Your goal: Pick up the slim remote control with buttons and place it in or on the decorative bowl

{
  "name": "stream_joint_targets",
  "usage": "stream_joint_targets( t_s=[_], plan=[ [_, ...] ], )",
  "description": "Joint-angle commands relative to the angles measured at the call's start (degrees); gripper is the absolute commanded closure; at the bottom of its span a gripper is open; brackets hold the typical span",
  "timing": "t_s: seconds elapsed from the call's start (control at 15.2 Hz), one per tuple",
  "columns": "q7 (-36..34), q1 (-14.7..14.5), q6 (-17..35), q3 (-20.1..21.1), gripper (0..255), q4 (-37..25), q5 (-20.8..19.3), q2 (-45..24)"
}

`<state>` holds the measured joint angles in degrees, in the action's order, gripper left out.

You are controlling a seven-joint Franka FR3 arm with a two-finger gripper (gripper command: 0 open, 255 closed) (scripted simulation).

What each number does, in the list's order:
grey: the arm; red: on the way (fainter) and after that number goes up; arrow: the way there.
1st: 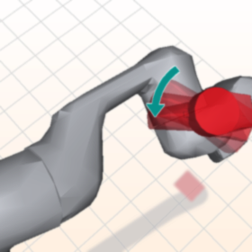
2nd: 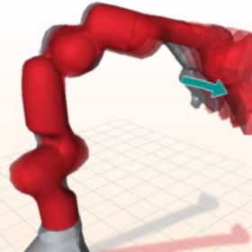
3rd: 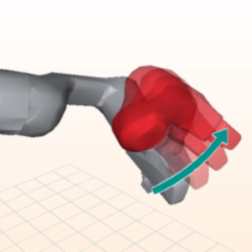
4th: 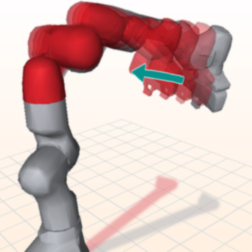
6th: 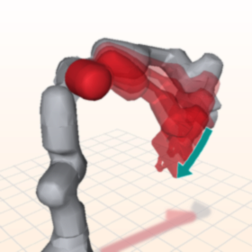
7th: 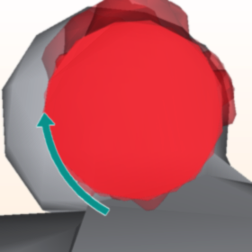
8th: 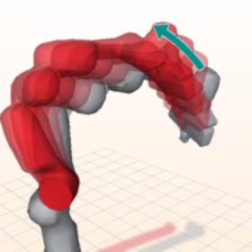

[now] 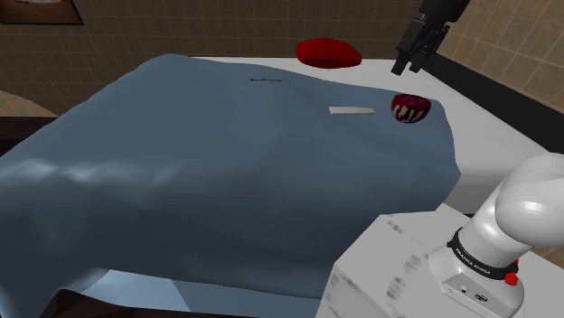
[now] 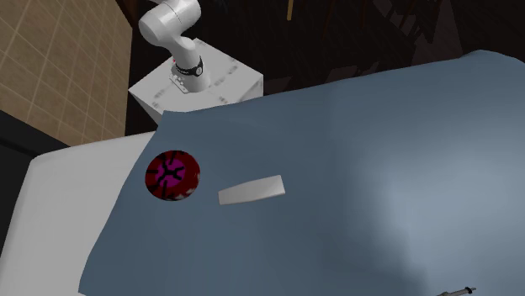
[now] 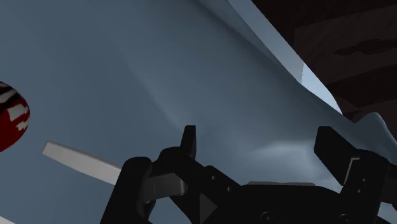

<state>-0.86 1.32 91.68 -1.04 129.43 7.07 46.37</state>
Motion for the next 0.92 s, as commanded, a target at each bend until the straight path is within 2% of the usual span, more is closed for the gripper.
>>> stream_joint_targets(
  t_s=[0.0, 0.46, 0.86],
  plan=[
    [0.0, 0.0, 0.0, 0.0, 0, 0.0, 0.0, 0.0],
    [15.5, -0.6, 6.3, -8.3, 0, 3.3, -5.3, -5.4],
    [28.5, -1.6, 12.3, -15.4, 0, 2.6, -8.6, -13.6]
  ],
)
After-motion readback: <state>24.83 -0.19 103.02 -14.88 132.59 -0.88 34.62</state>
